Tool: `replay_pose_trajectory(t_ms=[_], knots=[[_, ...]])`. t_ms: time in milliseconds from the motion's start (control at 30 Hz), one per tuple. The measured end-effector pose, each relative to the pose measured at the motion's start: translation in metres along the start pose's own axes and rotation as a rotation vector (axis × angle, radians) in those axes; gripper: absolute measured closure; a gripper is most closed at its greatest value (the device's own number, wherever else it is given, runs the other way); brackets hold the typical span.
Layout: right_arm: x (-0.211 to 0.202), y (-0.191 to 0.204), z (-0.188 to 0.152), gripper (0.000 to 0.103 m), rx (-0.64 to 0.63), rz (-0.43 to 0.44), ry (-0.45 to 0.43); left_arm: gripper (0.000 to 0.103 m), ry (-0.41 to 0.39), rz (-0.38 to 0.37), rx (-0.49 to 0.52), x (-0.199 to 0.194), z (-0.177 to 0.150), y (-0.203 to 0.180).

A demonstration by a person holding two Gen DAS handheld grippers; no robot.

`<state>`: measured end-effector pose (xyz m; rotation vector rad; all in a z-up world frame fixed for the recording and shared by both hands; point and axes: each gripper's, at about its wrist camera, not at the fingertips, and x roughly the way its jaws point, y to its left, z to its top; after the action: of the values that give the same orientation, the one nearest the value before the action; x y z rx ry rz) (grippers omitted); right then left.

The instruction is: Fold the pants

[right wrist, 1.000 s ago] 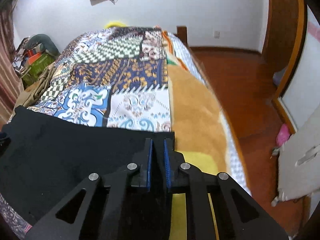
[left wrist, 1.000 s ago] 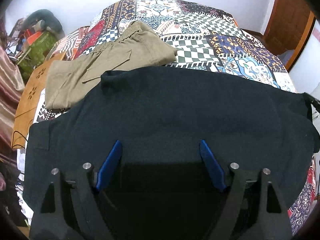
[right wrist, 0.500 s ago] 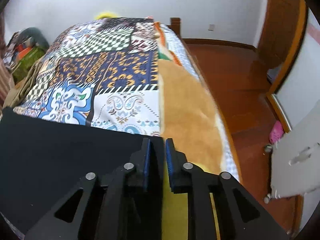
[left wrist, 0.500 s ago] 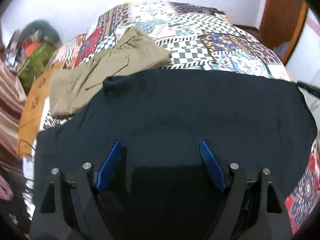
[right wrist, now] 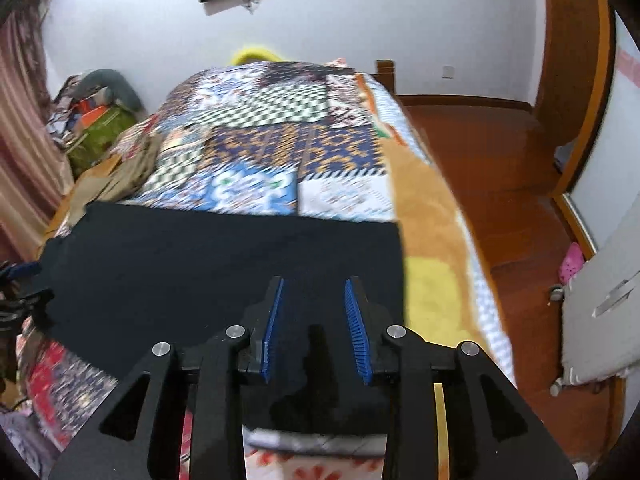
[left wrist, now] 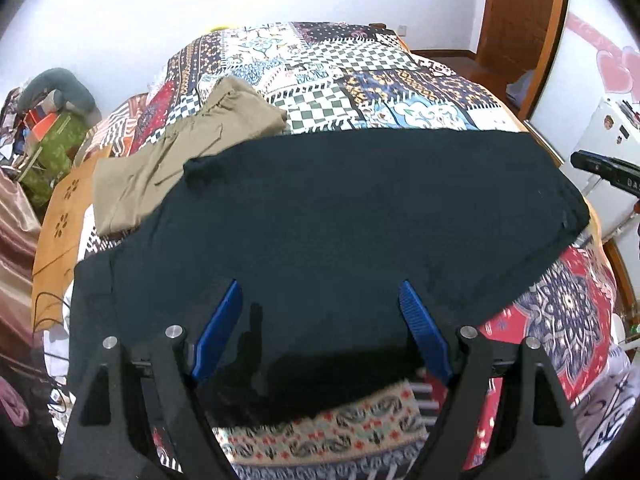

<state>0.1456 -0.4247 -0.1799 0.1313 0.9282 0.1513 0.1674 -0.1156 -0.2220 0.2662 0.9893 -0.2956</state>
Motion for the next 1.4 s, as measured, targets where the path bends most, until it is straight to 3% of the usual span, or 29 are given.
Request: replay_pose_trajectory(t_ms=[67,300,600,667,833,1000,1400], knots=[[-0.004,0.007,-0.007,0.064,-0.002,0.019,0.002,0.022,0.005,-0.008,-0.005,-0.002,-0.006,0.000],[-0.006,0.019,-0.024,0.063,0.031,0.063,0.020,0.022,0.017,-0.038,0.020,-0.006,-0.022,-0.007],[0.000,0.025,-0.034,0.062,0.056,0.086,0.059,0.022,0.000,-0.039,0.059,0.007,-0.005,-0.022],[0.000,0.029,-0.034,0.062,0.041,0.093,0.064,0.028,-0.013,-0.050,0.075,0.008,-0.001,-0.027],[0.002,0.035,-0.037,0.061,0.026,0.104,0.075,0.068,-0.029,-0.105,0.111,0.006,0.002,-0.041],[0.004,0.038,-0.039,0.061,0.023,0.106,0.081,0.091,-0.038,-0.146,0.122,0.002,0.003,-0.044],[-0.002,0.036,-0.042,0.061,0.035,0.099,0.070,0.095,-0.047,-0.202,0.115,-0.017,-0.004,-0.042]])
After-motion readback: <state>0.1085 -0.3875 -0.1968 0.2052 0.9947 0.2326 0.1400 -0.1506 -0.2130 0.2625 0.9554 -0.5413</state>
